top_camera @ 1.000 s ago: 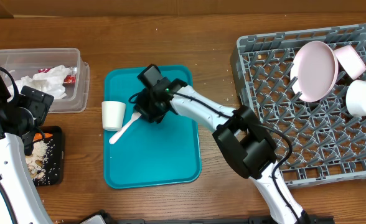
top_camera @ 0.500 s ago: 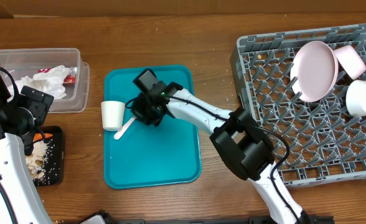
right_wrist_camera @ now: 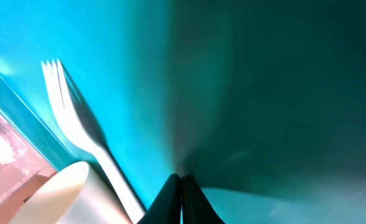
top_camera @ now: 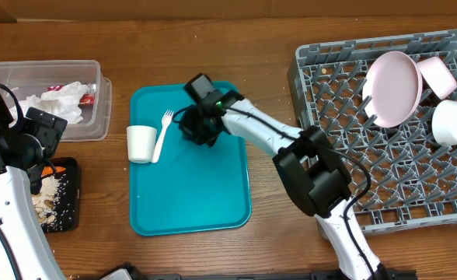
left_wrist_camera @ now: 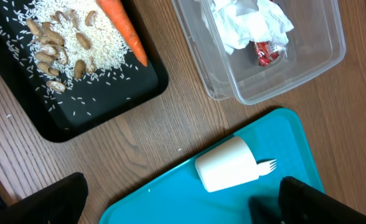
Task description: Sort waste into correct bins and load items into the dishwasher
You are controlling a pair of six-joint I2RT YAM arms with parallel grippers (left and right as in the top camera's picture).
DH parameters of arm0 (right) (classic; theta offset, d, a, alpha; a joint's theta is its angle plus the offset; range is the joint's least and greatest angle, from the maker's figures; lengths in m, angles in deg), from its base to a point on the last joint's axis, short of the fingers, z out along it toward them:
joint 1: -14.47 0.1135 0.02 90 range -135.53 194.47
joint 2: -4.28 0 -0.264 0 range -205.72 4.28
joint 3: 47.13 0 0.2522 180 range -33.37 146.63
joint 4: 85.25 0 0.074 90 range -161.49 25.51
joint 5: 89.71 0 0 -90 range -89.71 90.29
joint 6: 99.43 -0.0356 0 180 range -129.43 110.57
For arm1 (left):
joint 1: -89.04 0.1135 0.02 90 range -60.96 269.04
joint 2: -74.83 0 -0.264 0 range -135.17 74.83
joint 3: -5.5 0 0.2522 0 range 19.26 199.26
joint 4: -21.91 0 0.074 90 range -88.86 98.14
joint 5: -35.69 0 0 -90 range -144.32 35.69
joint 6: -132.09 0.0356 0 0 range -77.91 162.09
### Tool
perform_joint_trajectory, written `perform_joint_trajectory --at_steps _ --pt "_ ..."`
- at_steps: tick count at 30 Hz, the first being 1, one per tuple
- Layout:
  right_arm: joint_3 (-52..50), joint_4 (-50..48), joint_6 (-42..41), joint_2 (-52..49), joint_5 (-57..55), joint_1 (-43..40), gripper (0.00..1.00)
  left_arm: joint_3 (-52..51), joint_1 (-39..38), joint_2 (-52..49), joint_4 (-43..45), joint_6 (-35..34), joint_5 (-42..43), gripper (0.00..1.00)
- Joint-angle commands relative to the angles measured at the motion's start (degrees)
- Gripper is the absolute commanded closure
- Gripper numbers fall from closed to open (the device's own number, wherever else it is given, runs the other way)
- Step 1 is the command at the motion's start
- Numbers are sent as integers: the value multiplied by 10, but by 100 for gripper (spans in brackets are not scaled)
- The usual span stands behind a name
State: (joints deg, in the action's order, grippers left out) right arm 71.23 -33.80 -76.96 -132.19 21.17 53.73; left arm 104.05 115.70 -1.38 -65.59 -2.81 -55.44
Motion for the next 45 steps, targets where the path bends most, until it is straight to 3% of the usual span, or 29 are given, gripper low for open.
perform_joint_trajectory --at_steps 1,3,5,6,9,12,13,14,15,24,29,36,45 --pt "-20 16 65 -37 -36 -27 93 5 0 -3 1 -5 -4 0" --pt "-20 1 82 -37 -2 -31 85 5 0 -3 1 -5 -4 0" --pt "-20 -63 175 -37 63 -31 55 5 0 -3 1 -5 -4 0" --pt "-20 -90 206 -37 88 -30 45 5 0 -3 1 -5 -4 0" --pt "-20 -117 215 -37 92 -17 38 5 0 -3 1 -5 -4 0" --pt "-20 -146 248 -37 92 3 59 5 0 -3 1 -5 -4 0" --pt "-20 -156 262 -37 92 9 71 5 0 -3 1 -5 -4 0" --pt "-20 -158 278 -37 86 13 88 5 0 -3 1 -5 -4 0" --pt "-18 -152 289 -37 78 15 96 5 0 -3 1 -5 -4 0" --pt "35 -19 303 5 -48 26 96 5 0 -3 1 -5 -4 0" --pt "43 -43 346 21 17 61 96 5 0 -3 1 -5 -4 0" --pt "42 -101 346 21 13 111 96 5 0 -3 1 -5 -4 0" --pt "42 -100 346 19 -30 109 96 5 0 -3 1 -5 -4 0"
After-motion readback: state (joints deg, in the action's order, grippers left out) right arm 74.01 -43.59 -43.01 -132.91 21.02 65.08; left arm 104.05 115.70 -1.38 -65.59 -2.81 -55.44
